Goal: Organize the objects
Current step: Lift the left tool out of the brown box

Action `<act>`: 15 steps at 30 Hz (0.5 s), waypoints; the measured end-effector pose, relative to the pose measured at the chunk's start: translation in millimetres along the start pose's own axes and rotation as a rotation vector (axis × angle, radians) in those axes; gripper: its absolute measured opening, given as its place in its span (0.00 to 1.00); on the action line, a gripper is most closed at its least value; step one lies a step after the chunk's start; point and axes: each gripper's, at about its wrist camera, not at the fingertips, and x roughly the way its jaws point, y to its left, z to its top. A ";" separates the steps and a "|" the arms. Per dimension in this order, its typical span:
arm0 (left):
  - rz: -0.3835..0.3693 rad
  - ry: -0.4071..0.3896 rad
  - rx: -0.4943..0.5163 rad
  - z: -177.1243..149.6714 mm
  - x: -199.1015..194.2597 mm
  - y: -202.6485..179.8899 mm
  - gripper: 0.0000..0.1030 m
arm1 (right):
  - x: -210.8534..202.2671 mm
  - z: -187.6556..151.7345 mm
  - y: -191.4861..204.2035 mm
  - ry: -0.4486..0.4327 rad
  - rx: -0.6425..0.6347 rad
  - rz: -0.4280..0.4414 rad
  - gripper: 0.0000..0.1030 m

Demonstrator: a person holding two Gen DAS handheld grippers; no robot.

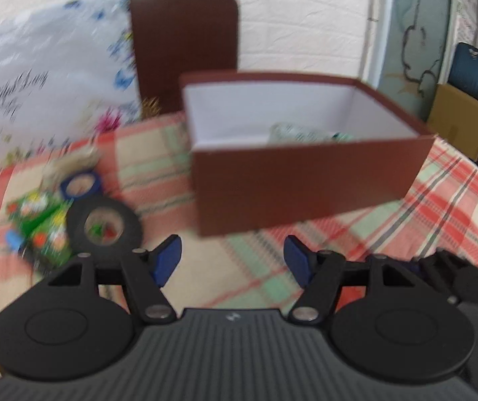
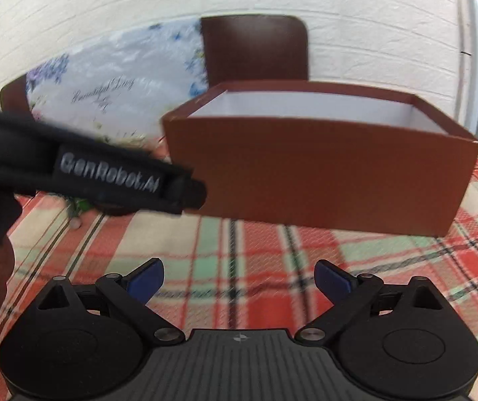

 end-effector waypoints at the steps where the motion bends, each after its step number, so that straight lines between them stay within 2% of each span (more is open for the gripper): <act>1: 0.017 0.012 -0.011 -7.5 -0.6 8.5 0.67 | 0.9 -0.4 5.2 0.008 -0.019 0.005 0.93; 7: 0.135 0.027 -0.098 -39.2 -16.3 63.5 0.67 | -4.8 -10.3 32.5 0.033 -0.087 0.044 0.93; 10: 0.224 0.010 -0.130 -52.6 -26.7 92.4 0.67 | -1.2 -10.2 47.9 0.033 -0.115 0.077 0.93; 12: 0.282 0.027 -0.179 -65.9 -29.6 115.4 0.67 | -1.1 -10.6 59.4 0.039 -0.138 0.094 0.93; 13: 0.288 0.026 -0.214 -73.6 -31.4 127.6 0.71 | 0.5 -10.0 65.6 0.040 -0.156 0.101 0.92; 15: 0.293 -0.022 -0.246 -85.5 -40.7 142.3 0.72 | 5.3 -7.0 78.7 0.027 -0.195 0.105 0.92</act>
